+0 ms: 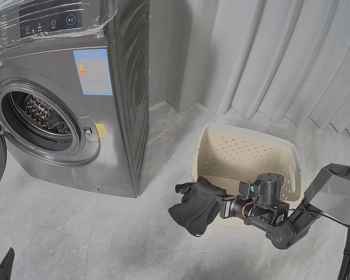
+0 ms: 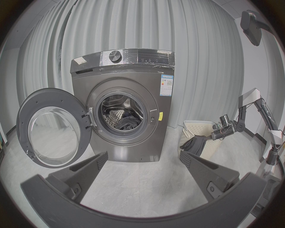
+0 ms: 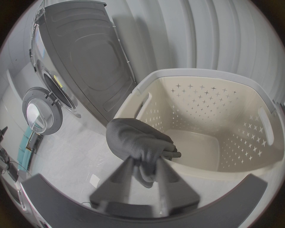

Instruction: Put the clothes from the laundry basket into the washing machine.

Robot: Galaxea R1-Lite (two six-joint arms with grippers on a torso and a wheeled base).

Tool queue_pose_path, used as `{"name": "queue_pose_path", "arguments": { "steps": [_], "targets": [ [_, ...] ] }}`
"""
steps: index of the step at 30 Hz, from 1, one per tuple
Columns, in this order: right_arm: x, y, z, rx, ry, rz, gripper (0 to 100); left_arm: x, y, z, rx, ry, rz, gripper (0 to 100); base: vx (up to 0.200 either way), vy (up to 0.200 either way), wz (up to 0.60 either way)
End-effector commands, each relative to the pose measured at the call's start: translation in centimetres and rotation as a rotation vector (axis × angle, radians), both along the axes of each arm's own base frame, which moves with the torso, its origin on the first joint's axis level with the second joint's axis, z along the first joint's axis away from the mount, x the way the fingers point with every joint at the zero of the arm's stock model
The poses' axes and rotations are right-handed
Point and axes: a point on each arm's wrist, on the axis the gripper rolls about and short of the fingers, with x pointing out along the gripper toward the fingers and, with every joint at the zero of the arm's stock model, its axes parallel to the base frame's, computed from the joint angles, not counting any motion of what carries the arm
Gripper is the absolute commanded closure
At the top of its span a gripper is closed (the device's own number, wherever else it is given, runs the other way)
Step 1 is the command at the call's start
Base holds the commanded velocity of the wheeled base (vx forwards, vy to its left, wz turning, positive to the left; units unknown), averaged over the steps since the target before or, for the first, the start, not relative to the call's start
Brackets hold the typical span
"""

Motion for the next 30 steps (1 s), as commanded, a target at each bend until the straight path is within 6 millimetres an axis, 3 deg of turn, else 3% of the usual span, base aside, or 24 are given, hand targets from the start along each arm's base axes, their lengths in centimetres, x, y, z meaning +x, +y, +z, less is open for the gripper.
{"name": "queue_pose_path", "arguments": {
  "steps": [1, 5, 16, 17, 19, 20, 23, 30],
  "targets": [
    [0.0, -0.1, -0.1, 0.001, 0.0, -0.003, 100, 0.0, 0.0, -0.5, -0.002, 0.006, 0.0, 0, 0.0, 0.0, 0.0],
    [-0.5, -0.4, 0.1, 0.003, -0.001, -0.003, 100, 0.0, 0.0, -0.5, -0.002, 0.006, 0.0, 0, 0.0, 0.0, 0.0],
    [-5.1, -2.3, 5.2, 0.041, -0.083, 0.006, 100, 0.0, 0.0, -0.5, -0.002, 0.006, 0.0, 0, 0.0, 0.0, 0.0],
    [-6.4, -2.9, 6.8, 0.062, -0.112, 0.007, 100, 0.0, 0.0, -0.5, -0.002, 0.006, 0.0, 0, 0.0, 0.0, 0.0],
    [-7.0, -3.0, 7.4, 0.071, -0.126, 0.01, 100, 0.0, 0.0, -0.5, -0.002, 0.006, 0.0, 0, 0.0, 0.0, 0.0],
    [-8.8, -3.3, 9.4, 0.102, -0.177, 0.024, 100, 0.0, 0.0, -0.5, -0.002, 0.006, 0.0, 0, 0.0, 0.0, 0.0],
    [-11.4, -3.7, 11.5, 0.148, -0.246, 0.047, 100, 0.0, 0.0, -0.5, -0.002, 0.006, 0.0, 0, 0.0, 0.0, 0.0],
    [-15.2, -4.5, 16.2, 0.224, -0.395, 0.087, 100, 0.0, 0.0, -0.5, -0.008, 0.006, 0.0, 0, 0.0, 0.0, 0.0]
  ]
}}
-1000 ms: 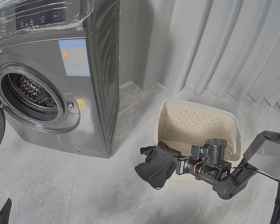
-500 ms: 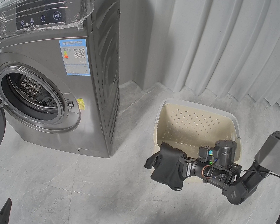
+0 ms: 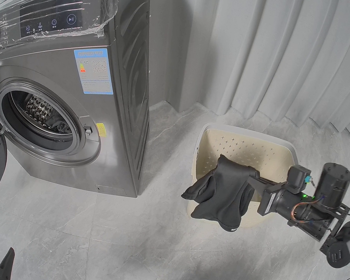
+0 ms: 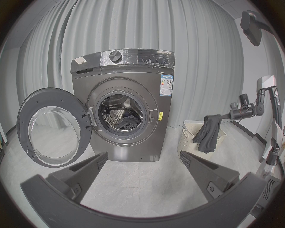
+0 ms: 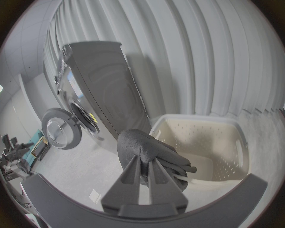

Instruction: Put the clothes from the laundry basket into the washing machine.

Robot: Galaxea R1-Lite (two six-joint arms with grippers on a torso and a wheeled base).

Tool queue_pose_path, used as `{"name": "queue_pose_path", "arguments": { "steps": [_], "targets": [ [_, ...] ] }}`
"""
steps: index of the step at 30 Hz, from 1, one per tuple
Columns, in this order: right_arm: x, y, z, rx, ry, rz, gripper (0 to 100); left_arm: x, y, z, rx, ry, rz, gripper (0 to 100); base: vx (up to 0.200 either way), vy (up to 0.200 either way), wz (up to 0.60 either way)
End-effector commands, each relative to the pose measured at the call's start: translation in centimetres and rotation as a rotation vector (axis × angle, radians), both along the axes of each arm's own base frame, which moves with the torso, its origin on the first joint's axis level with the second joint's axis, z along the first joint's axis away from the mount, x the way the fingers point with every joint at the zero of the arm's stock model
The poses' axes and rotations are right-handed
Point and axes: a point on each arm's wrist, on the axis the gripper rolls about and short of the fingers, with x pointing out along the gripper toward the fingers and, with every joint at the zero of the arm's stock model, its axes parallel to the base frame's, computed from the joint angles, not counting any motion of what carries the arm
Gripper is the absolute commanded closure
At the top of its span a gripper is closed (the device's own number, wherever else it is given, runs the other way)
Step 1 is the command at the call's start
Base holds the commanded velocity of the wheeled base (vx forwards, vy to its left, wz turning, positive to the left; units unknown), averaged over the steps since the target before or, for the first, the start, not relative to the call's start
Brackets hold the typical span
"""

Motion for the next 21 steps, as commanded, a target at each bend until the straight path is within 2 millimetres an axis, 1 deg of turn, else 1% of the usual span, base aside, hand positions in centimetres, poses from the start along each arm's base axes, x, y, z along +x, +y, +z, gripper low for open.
{"name": "queue_pose_path", "arguments": {
  "steps": [1, 2, 3, 8, 11, 17, 21],
  "targets": [
    [-4.9, -1.1, 5.4, 0.096, -0.177, 0.048, 100, 0.0, 0.0, -0.5, -0.006, 0.006, 0.0, 0, 0.0, 0.0, 0.0],
    [-6.1, -1.0, 6.8, 0.121, -0.216, 0.08, 100, 0.0, 0.0, -0.5, -0.01, 0.006, 0.006, 0, 0.0, 0.0, 0.0],
    [-6.6, -1.1, 7.5, 0.134, -0.237, 0.089, 100, 0.1, 0.0, -0.5, -0.013, 0.008, 0.009, 0, 0.0, 0.0, 0.0],
    [-8.2, -2.1, 9.0, 0.144, -0.28, 0.101, 100, 0.1, 0.0, -0.5, -0.018, 0.008, 0.011, 0, 0.0, 0.0, 0.0],
    [-8.9, -2.5, 9.5, 0.149, -0.292, 0.11, 100, 0.0, 0.0, -0.5, -0.018, 0.006, 0.011, 0, -0.2, 0.0, 0.0],
    [-9.0, -2.5, 9.7, 0.155, -0.304, 0.136, 100, 0.0, 0.0, -0.5, -0.019, 0.006, 0.011, 0, -0.2, 0.0, 0.0],
    [-9.0, -2.5, 9.7, 0.156, -0.306, 0.136, 100, 0.1, 0.0, -0.5, -0.019, 0.008, 0.011, 0, 0.0, 0.0, 0.0]
  ]
}}
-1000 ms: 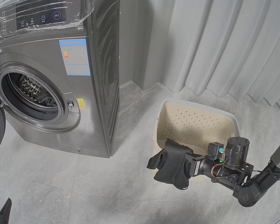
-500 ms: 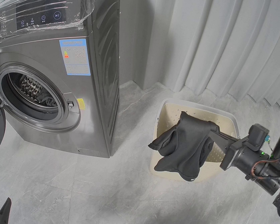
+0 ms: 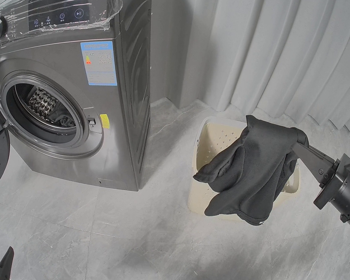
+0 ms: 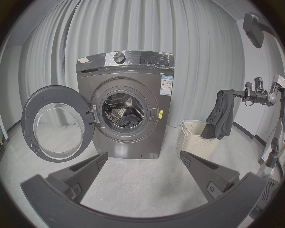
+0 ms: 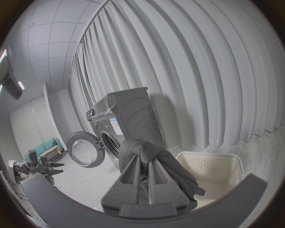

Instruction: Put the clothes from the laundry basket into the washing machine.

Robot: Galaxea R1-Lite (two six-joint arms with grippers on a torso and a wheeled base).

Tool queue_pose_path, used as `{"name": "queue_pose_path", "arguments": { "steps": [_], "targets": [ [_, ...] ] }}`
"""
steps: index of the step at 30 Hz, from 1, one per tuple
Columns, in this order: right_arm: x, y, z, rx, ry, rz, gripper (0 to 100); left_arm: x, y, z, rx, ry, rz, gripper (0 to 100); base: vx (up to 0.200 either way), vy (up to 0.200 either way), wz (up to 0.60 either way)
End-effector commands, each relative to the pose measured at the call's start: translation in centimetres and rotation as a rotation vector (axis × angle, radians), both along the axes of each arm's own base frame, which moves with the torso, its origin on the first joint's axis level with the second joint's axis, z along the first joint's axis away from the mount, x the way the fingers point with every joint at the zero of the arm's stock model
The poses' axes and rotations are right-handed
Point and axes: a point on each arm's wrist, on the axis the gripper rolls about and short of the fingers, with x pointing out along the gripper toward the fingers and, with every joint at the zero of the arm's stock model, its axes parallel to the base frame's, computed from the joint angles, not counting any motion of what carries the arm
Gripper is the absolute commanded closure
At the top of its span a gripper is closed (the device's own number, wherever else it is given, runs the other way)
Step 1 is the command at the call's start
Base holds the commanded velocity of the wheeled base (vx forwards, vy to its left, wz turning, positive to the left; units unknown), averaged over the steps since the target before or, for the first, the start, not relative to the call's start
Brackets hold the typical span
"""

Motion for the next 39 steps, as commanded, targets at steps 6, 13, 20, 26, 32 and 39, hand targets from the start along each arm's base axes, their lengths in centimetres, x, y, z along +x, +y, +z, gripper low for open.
{"name": "queue_pose_path", "arguments": {
  "steps": [6, 13, 20, 26, 32, 39],
  "targets": [
    [-0.36, -0.15, 0.62, 0.017, -0.027, 0.007, 100, 0.05, 0.0, -0.51, -0.004, 0.008, 0.001, 0, 0.0, 0.133, 0.0],
    [-0.35, 0.23, 0.5, 0.014, -0.021, 0.025, 100, 0.05, 0.0, -0.51, -0.004, 0.008, 0.001, 0, 0.0, 0.2, 0.0],
    [-0.16, 0.18, 0.5, 0.016, -0.017, 0.017, 100, 0.05, 0.0, -0.51, -0.006, 0.008, 0.001, 0, 0.0, 0.2, 0.0],
    [0.29, 0.56, 0.18, 0.012, -0.009, 0.02, 100, 0.05, 0.0, -0.51, -0.006, 0.008, 0.001, 0, 0.0, 0.2, 0.0],
    [0.37, 0.61, 0.27, 0.018, -0.018, 0.018, 100, 0.05, 0.0, -0.51, -0.006, 0.008, 0.001, 0, 0.0, 0.2, 0.0],
    [0.48, 0.75, 0.09, 0.015, -0.01, 0.022, 100, 0.05, 0.0, -0.51, -0.006, 0.008, 0.001, 0, 0.0, 0.2, 0.0]
  ]
}}
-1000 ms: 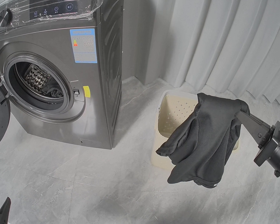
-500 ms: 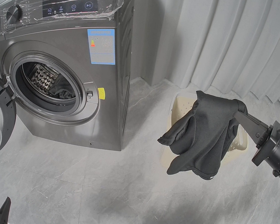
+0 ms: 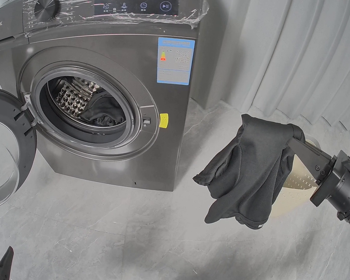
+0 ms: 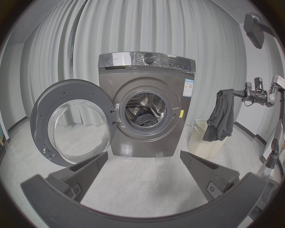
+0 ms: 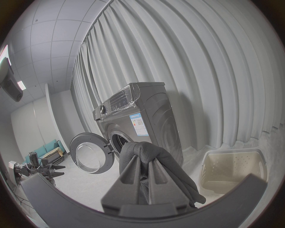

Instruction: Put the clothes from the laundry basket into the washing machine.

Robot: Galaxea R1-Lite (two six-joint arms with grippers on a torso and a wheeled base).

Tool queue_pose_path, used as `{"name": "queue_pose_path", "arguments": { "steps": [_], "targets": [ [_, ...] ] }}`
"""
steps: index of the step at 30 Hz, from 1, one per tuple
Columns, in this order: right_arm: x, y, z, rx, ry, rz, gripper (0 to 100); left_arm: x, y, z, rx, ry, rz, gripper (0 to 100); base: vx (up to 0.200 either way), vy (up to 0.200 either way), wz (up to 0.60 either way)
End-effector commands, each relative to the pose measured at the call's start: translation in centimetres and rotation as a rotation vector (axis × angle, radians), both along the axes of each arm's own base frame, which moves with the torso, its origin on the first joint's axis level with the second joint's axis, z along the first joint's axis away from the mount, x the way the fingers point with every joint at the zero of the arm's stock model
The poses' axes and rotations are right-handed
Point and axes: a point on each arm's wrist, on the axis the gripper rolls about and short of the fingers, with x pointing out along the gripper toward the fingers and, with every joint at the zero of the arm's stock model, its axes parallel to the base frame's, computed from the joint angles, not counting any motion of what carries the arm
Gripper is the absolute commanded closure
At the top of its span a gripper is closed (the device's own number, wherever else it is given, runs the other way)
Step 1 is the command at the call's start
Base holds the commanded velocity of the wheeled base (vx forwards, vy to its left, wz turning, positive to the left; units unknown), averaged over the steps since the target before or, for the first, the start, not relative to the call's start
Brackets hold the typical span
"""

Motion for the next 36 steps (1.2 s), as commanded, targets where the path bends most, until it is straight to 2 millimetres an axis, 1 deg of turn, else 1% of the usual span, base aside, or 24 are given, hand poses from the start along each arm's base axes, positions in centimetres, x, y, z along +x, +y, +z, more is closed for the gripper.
{"name": "queue_pose_path", "arguments": {
  "steps": [1, 5, 11, 20, 29, 36],
  "targets": [
    [0.12, 0.1, -0.13, -0.004, 0.005, 0.002, 100, 0.05, 0.0, -0.51, 0.0, 0.007, 0.0, 0, 0.0, 0.2, 0.0],
    [0.07, 0.11, -0.1, -0.003, 0.004, 0.003, 100, 0.04, 0.0, -0.47, 0.0, 0.006, 0.0, 0, 0.0, 0.2, 0.0],
    [0.1, 0.13, -0.13, -0.004, 0.005, 0.003, 100, 0.04, 0.0, -0.47, 0.0, 0.006, 0.0, 0, 0.0, 0.0, 0.0],
    [0.12, 0.14, -0.26, -0.007, 0.01, 0.003, 100, 0.05, 0.0, -0.51, 0.0, 0.007, 0.0, 0, -0.2, 0.0, 0.0],
    [0.25, 0.19, -0.42, -0.01, 0.018, 0.001, 100, 0.04, 0.0, -0.47, 0.0, 0.006, 0.0, 0, 0.0, 0.0, 0.0],
    [0.27, 0.16, -0.41, -0.008, 0.018, -0.001, 100, 0.05, 0.0, -0.51, 0.0, 0.007, 0.0, 0, 0.0, 0.2, 0.0]
  ]
}}
